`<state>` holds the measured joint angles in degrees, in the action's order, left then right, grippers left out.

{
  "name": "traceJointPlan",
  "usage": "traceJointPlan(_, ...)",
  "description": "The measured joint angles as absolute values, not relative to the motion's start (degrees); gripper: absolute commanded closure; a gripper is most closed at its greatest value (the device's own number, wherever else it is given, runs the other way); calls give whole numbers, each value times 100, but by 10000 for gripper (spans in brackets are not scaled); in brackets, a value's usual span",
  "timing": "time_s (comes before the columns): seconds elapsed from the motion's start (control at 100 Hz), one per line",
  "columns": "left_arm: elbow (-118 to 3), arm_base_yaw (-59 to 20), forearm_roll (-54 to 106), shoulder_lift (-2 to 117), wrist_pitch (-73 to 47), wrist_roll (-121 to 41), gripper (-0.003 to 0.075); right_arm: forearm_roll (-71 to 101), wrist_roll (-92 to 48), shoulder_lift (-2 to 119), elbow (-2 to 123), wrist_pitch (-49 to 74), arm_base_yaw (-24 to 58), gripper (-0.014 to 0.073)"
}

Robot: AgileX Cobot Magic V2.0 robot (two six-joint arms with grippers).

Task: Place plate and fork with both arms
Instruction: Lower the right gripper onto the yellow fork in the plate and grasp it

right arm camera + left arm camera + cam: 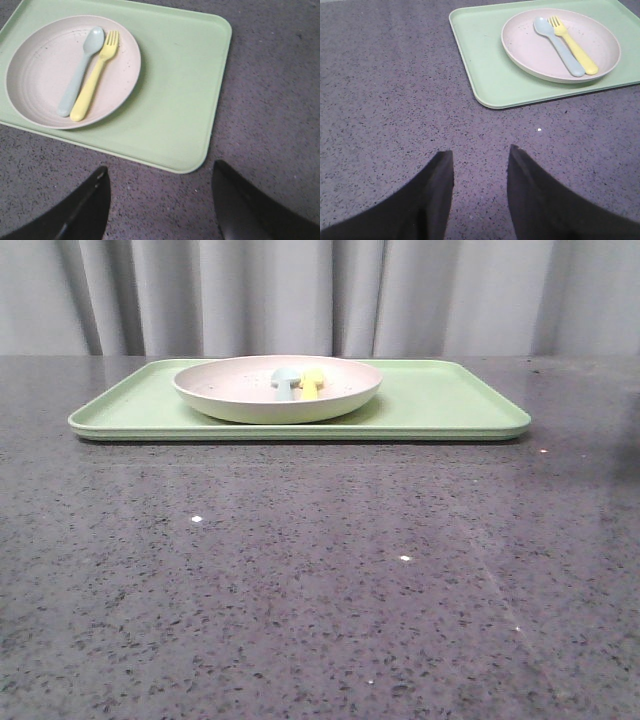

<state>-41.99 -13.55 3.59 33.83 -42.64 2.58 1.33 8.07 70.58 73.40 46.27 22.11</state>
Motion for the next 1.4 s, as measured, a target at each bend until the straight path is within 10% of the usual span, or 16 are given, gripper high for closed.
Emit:
traceJointPlan(0.85, -4130, -1355, 346, 3305, -4324, 258, 461, 190, 1331, 11360, 11791, 6213, 3054, 138)
traceJointPlan(1.4, -4130, -1355, 346, 3305, -4334, 258, 461, 190, 1616, 12384, 12251, 6592, 3054, 138)
